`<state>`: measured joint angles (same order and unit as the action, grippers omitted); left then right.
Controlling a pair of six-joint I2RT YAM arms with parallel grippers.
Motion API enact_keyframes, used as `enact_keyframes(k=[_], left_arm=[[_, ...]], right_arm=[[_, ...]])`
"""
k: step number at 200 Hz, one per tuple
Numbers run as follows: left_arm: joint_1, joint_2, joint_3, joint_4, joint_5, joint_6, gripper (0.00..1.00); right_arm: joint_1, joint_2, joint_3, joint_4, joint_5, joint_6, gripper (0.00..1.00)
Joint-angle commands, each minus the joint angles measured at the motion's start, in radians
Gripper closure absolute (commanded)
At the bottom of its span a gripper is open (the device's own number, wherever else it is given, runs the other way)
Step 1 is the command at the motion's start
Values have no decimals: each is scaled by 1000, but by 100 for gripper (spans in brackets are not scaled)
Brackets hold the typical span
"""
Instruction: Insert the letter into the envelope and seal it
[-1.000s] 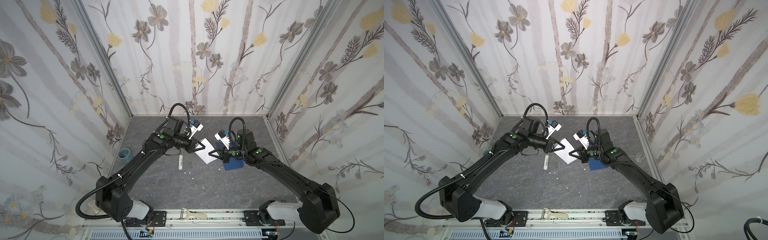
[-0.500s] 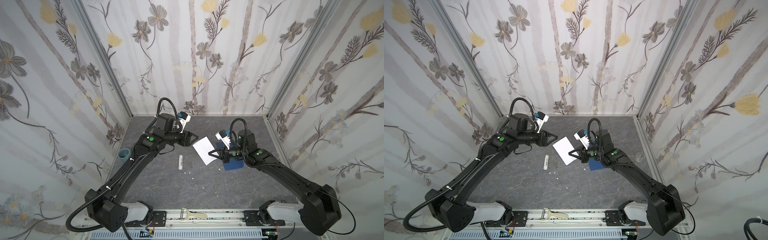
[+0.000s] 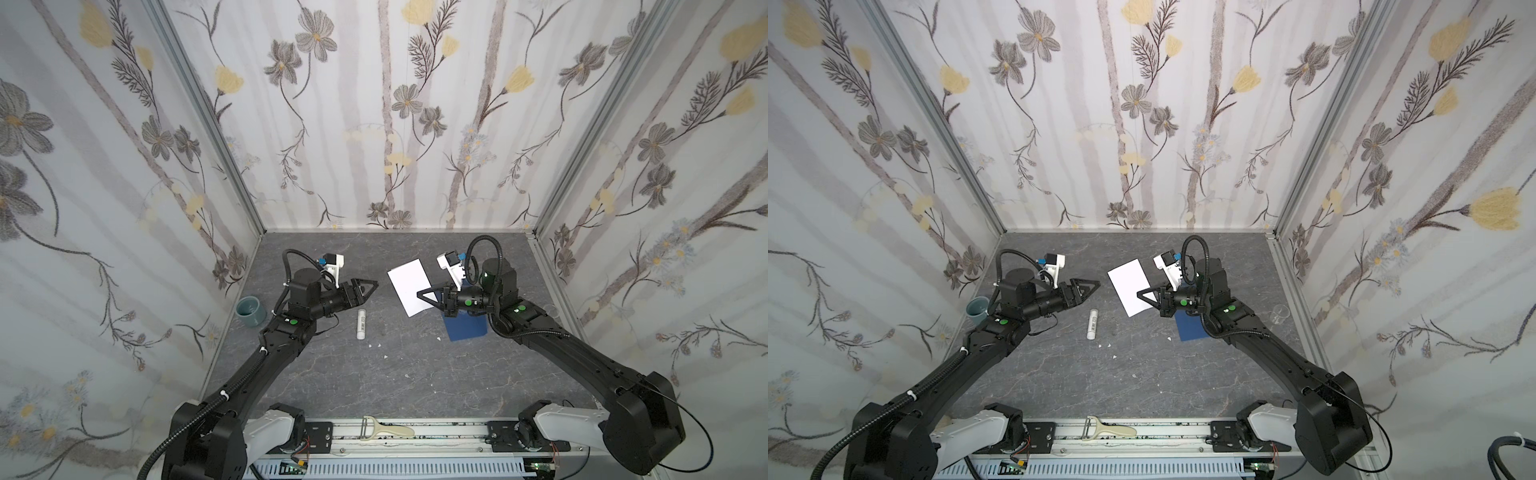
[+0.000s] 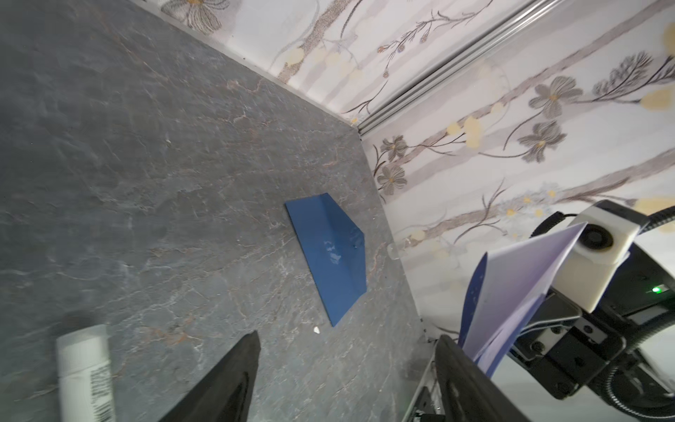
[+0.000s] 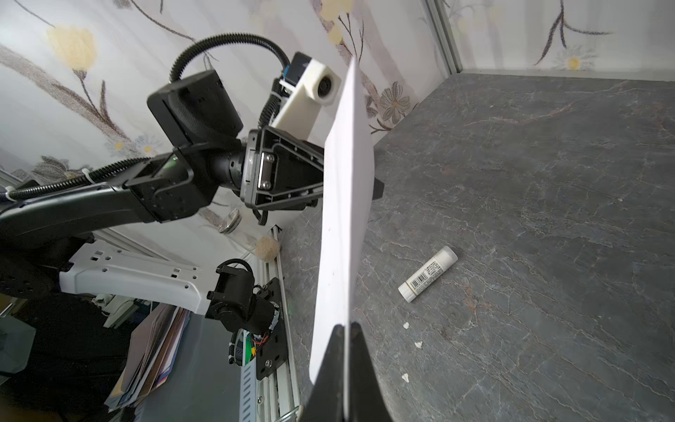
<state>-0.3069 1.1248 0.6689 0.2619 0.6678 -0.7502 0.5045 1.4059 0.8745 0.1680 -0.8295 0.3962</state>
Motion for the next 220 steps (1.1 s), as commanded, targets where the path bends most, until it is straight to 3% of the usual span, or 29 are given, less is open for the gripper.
enact_keyframes(k=[1,65,125,197,220], left_arm=[[-54,-3,-28,335,37,-121,21],[-205,92,-8,414,32,-80,12],[-216,159,16,458,20,-68,9],[-218,220,62,527,83,-94,19],[-218,245,73,548,119,-117,28]], right_arm=[[3,9,-8,101,25,91,100],[3,28,-37,176,45,183,100],[4,5,-58,210,14,214,100],[5,1,-68,249,-7,245,100],[7,4,-69,260,-8,252,100]])
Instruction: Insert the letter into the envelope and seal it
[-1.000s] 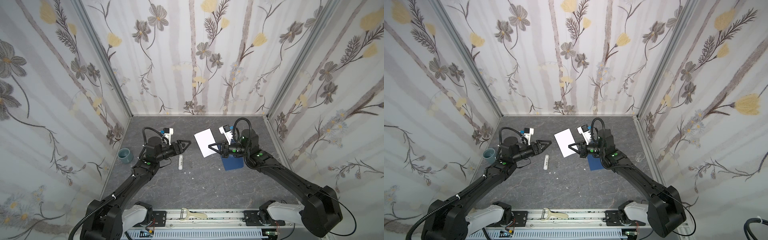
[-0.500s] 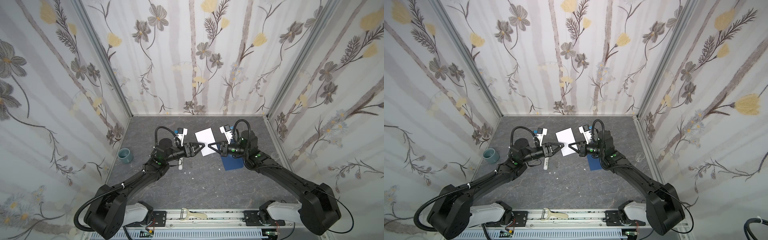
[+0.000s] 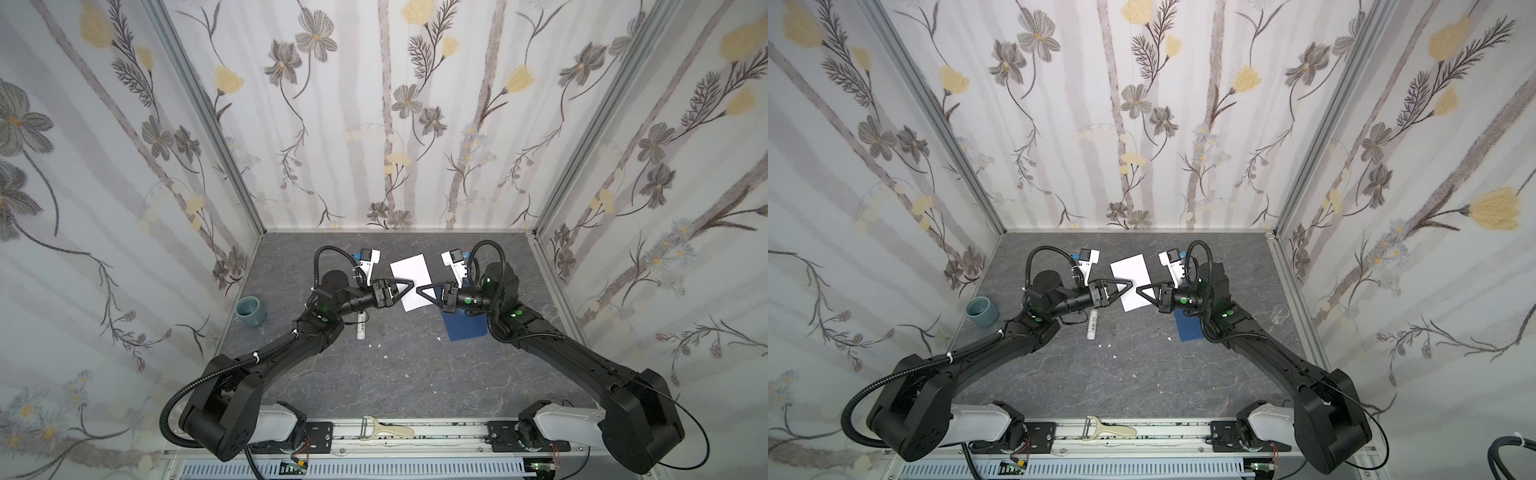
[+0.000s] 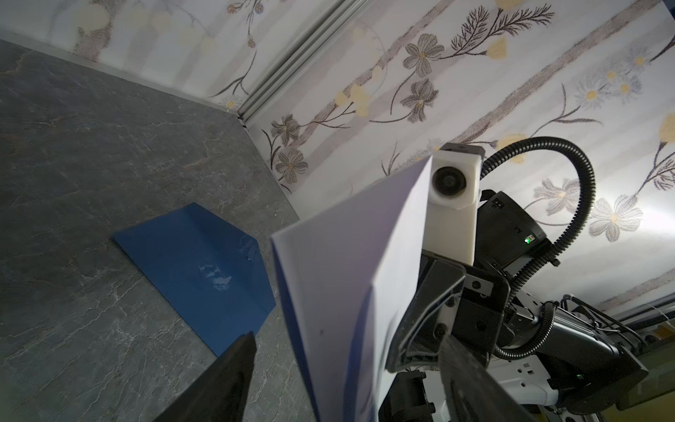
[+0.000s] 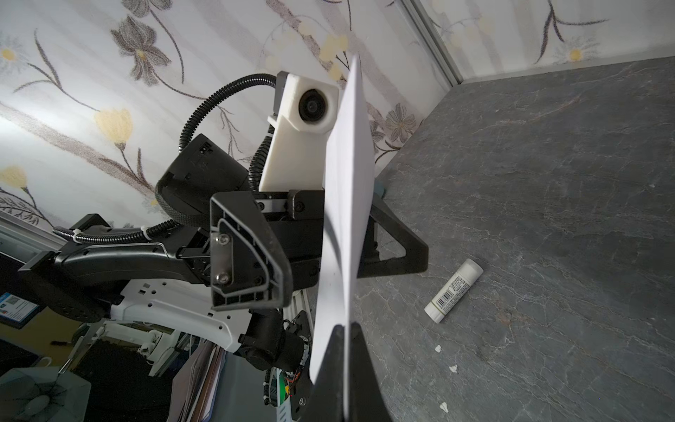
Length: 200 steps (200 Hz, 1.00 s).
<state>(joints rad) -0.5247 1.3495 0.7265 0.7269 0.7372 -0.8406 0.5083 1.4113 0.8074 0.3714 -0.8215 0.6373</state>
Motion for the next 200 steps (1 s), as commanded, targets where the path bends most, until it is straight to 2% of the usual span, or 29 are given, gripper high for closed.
enact_keyframes(k=[1,35,55,81,111,152,169,189,200], left_arm=[[-1,22,17,84,50,-27,28],[-4,42,21,116,69,-53,44],[-4,45,22,133,79,-63,53],[-5,45,19,143,78,-69,58],[-5,50,22,152,81,-77,69],[-4,52,24,159,89,-86,82],[-3,54,24,161,90,-89,84],[-3,54,26,163,91,-91,91],[-1,55,27,162,93,-92,99]], right_arm=[[3,-2,-2,57,-16,12,100],[5,8,2,70,-21,18,100],[5,8,2,69,-20,20,96],[4,3,0,64,-13,13,88],[4,0,-1,60,-5,12,82],[6,0,-2,62,-1,12,79],[4,2,-1,64,-2,13,78],[5,2,1,65,-1,13,76],[4,2,1,65,-1,13,74]])
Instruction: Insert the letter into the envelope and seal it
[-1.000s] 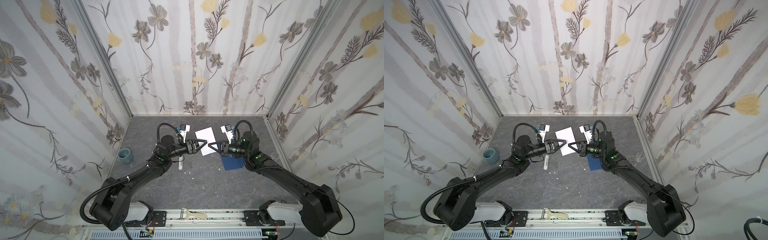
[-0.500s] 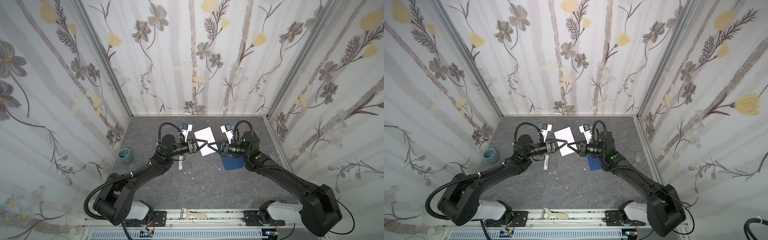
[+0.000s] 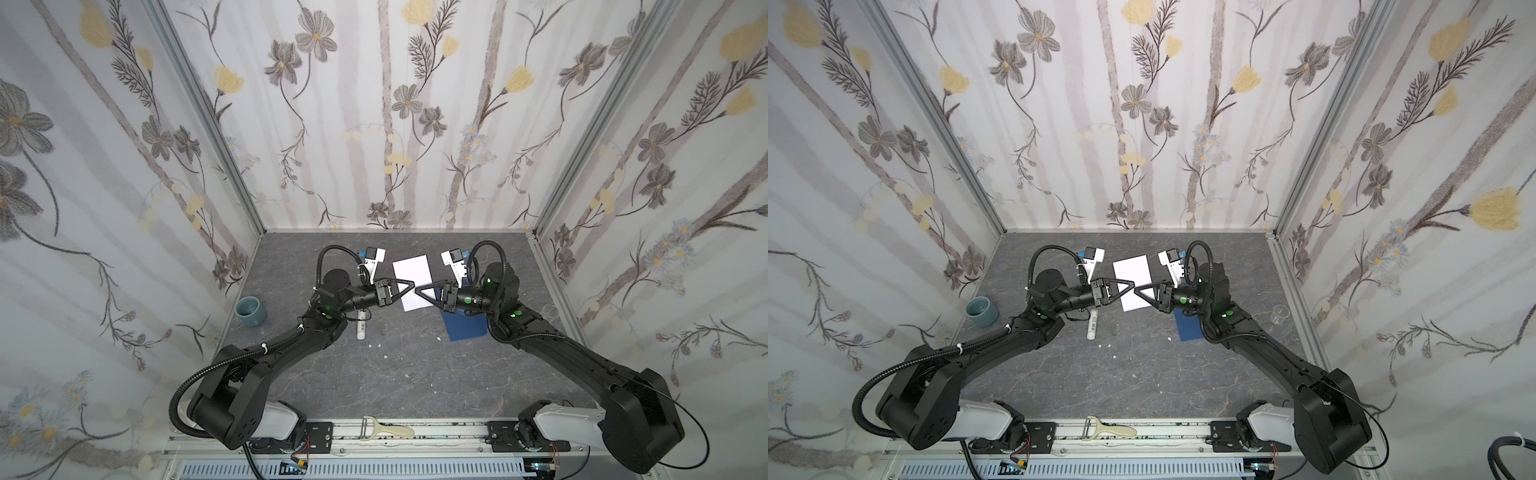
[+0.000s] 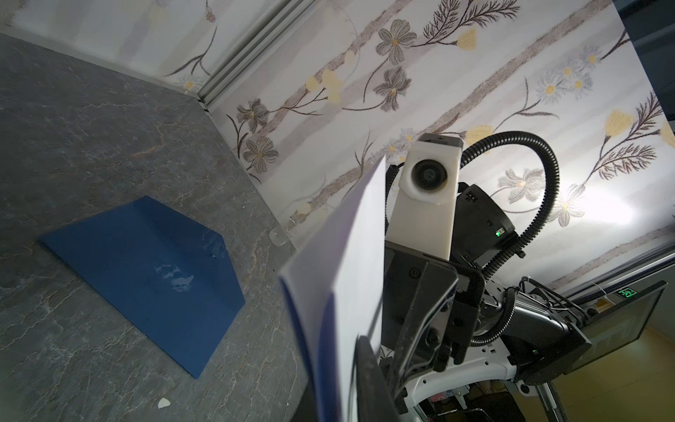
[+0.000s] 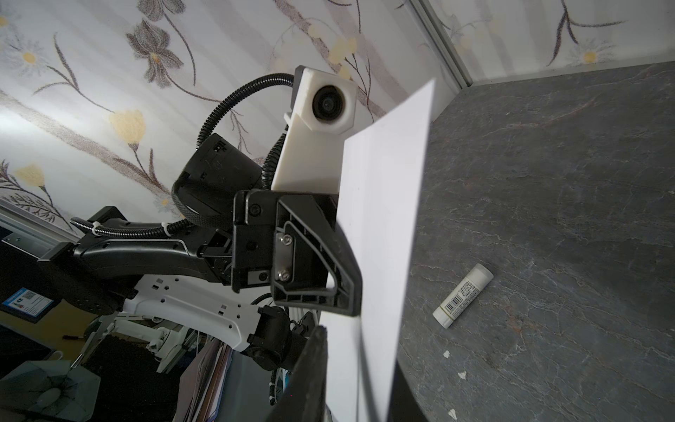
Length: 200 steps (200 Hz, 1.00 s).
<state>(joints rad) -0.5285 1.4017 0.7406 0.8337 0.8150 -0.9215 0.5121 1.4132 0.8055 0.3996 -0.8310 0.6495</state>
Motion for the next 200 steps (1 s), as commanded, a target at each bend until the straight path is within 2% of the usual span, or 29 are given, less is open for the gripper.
enact_keyframes(k=[1,25,50,103,135,154,167,200], left_arm=[[2,3,13,56,15,-11,99],[3,5,16,57,21,-13,100],[7,8,21,57,40,-11,100],[7,54,39,55,129,-50,100],[4,62,43,56,148,-56,100],[4,59,43,56,149,-54,100],[4,57,45,56,150,-56,100],[-1,59,49,56,153,-57,100]], right_arm=[[0,0,3,37,9,1,74],[-3,-3,3,30,12,-5,68],[-32,-18,3,24,8,-8,55],[-113,-20,29,26,-21,-12,50],[-124,11,71,30,-16,-21,51],[-126,31,91,39,-14,-20,55],[-129,45,105,34,-8,-26,62],[-132,59,116,29,2,-36,69]])
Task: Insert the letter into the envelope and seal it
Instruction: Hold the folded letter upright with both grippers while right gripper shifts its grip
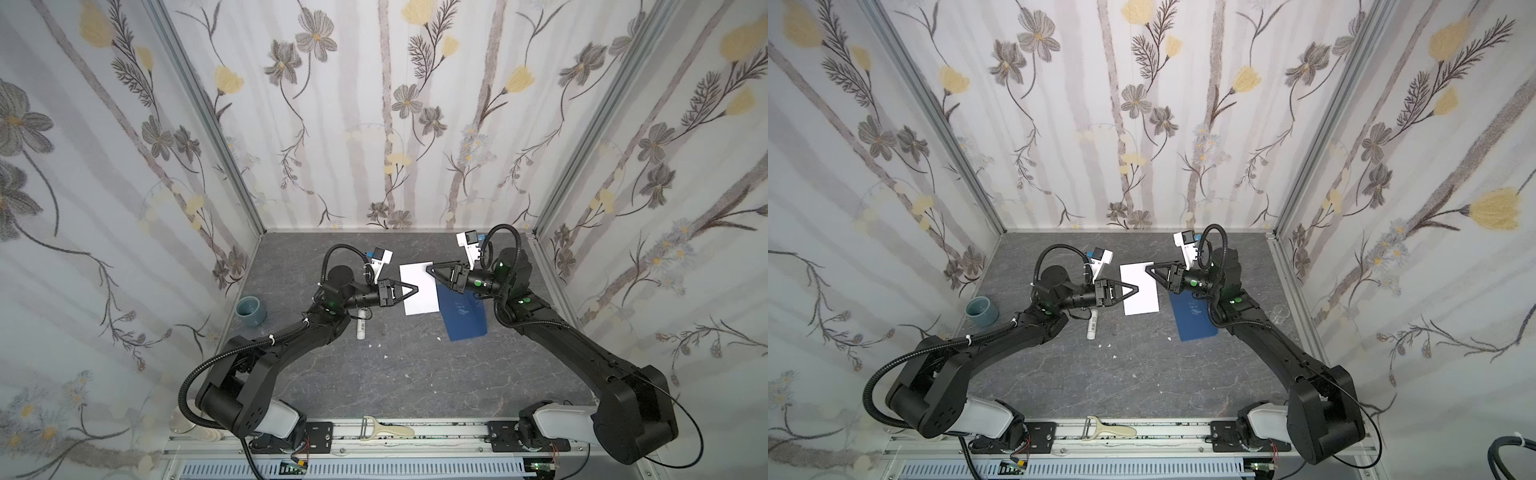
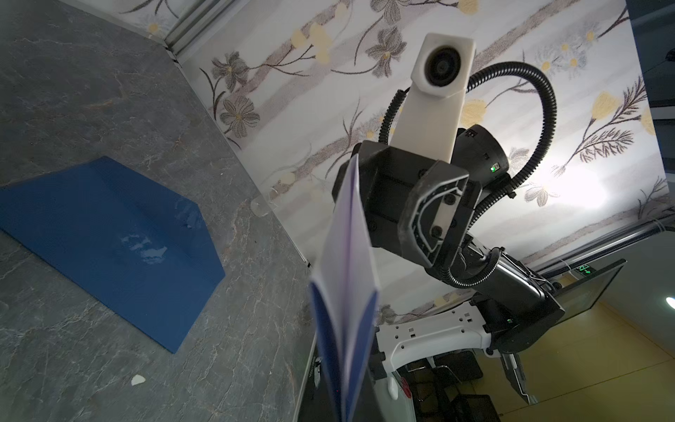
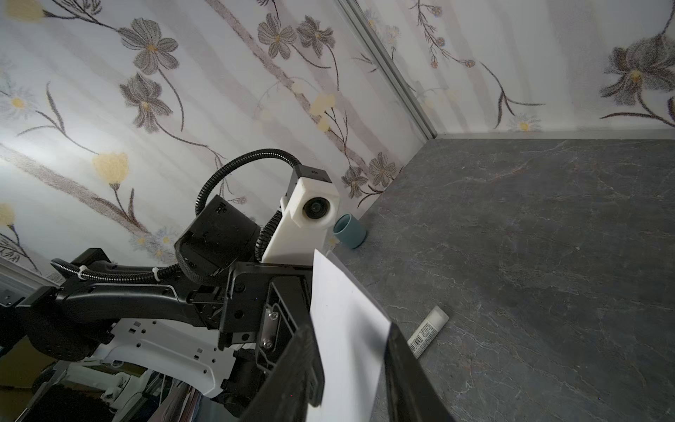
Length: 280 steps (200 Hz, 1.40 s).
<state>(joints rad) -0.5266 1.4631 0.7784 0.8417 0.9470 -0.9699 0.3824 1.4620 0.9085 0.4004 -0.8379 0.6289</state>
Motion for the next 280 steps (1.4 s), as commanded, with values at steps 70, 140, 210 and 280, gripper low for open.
enact_keyframes(k=[70,140,210,280], left_arm=[[-4,0,10,48,21,-10,100],[-4,3,10,48,17,-9,100],[-5,3,12,48,-1,-4,100],[-5,7,24,48,-15,-6,100]], right_arm=[[-8,21,26,29,-9,-15,95],[-21,9,20,27,-5,-14,100],[-21,-9,-1,13,-13,-19,72],[-19,-24,-48,52,-18,2,68]])
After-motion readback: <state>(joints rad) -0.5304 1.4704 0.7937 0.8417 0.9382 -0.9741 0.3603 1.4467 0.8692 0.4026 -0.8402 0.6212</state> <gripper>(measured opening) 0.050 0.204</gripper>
